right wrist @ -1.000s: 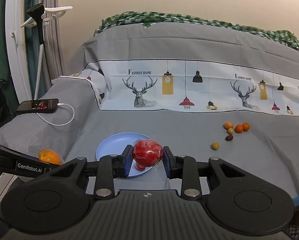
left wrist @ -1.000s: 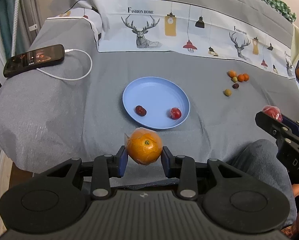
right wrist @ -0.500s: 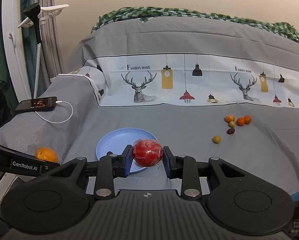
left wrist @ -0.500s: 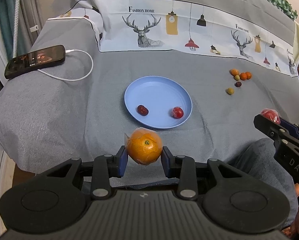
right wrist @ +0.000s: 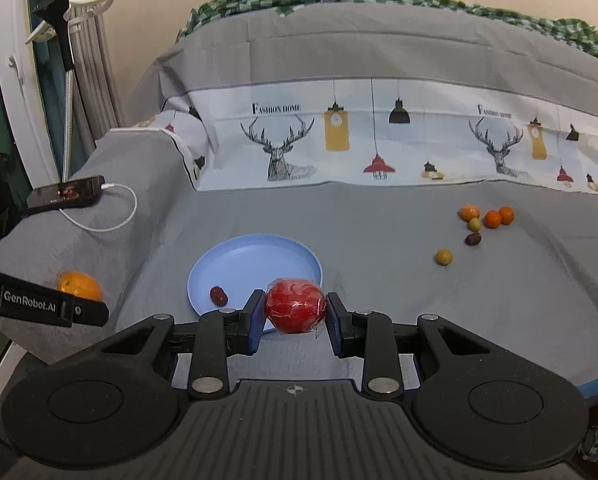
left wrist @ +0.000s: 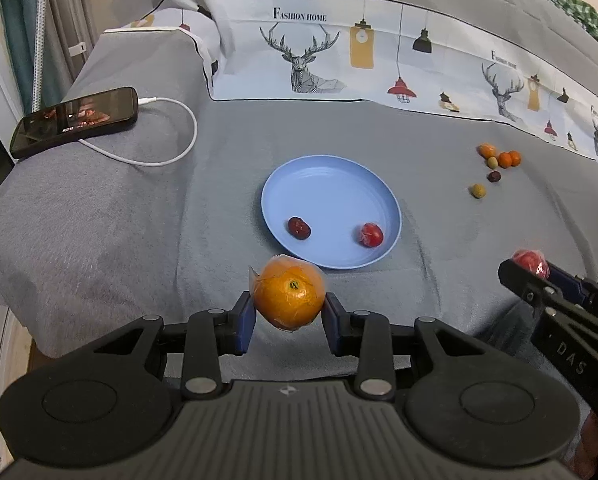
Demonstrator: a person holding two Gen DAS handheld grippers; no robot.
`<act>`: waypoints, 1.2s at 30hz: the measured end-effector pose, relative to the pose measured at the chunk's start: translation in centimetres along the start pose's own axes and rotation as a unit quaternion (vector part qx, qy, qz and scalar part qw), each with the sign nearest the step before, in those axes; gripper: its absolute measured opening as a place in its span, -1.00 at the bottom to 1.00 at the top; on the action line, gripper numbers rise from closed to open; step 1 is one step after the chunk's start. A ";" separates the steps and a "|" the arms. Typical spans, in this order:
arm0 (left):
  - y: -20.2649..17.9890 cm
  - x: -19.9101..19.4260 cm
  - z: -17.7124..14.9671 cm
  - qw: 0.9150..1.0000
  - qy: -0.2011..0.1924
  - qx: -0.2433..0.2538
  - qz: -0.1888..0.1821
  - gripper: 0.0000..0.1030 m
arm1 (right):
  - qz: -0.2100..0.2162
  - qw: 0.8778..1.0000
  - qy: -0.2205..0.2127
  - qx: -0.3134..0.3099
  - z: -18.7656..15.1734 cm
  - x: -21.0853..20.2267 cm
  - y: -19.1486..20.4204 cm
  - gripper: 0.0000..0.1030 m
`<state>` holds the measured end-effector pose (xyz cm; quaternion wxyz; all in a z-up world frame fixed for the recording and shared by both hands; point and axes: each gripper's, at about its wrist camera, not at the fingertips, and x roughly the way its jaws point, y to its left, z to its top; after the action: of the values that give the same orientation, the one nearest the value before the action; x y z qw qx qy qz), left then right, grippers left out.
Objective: Organize fruits
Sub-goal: 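Carry the mandarin and tomato over the blue plate with both tools, then open both tools to release the mandarin and tomato onto the plate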
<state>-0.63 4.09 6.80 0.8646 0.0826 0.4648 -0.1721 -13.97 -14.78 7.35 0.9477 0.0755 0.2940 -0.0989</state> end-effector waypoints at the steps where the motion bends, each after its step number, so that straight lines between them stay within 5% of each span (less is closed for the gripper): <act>1: 0.0 0.3 0.3 1.000 0.002 0.000 0.001 -0.23 | 0.002 1.000 0.004 0.000 0.0 0.4 0.0 -0.35; 21: -2.2 14.2 9.1 0.997 0.070 0.022 0.005 -0.23 | 0.019 0.997 0.069 -0.029 2.8 14.4 0.1 -0.35; 36: -1.9 23.6 11.1 0.992 0.112 0.043 0.027 -0.23 | 0.020 0.991 0.125 -0.050 1.5 24.2 -0.2 -0.35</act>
<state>19.32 -6.26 -6.65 0.8070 0.1513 0.5483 -0.1587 6.27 -18.76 -5.30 0.9077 0.0454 0.4134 -0.0551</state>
